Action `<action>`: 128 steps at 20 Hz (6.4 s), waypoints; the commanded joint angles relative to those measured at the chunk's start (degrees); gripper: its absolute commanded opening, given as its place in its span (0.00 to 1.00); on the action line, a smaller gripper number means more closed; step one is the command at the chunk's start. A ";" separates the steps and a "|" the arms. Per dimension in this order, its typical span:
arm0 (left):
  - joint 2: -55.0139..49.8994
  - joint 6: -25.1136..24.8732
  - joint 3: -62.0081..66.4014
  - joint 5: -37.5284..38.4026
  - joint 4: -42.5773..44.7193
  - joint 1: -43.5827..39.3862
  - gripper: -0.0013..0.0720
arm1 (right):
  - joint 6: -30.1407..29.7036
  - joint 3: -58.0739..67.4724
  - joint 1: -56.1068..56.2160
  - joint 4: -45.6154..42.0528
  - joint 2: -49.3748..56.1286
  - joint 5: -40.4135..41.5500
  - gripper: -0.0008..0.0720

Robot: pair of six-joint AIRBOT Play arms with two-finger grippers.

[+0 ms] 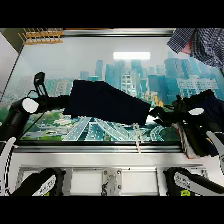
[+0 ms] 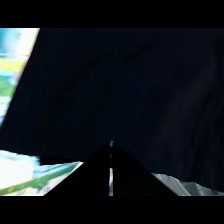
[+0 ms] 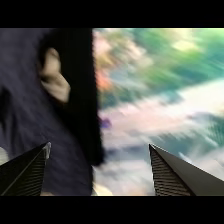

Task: Fold the clothes and pants, and hang the long-sleeved shirts on hangers.

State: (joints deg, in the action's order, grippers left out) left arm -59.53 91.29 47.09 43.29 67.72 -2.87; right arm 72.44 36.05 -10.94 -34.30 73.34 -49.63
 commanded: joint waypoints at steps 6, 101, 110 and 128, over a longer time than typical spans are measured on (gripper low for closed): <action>0.04 0.85 0.02 -3.19 -0.39 -8.61 0.02 | -6.45 0.31 12.87 18.93 8.72 12.28 0.98; 1.84 1.22 0.00 8.00 -0.28 -7.32 0.02 | -11.82 23.12 49.37 17.64 23.91 7.80 0.03; 1.84 1.36 0.00 8.48 -0.28 -7.32 0.02 | 11.19 33.38 20.31 -33.83 4.02 -20.22 0.03; 1.84 1.29 0.00 7.52 -0.22 -7.32 0.02 | 22.40 39.98 -31.63 -49.94 -21.81 -28.02 0.03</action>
State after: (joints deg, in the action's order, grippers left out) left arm -57.74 92.64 47.11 50.85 67.46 -10.15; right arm 90.63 75.99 -39.83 -77.03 53.76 -73.60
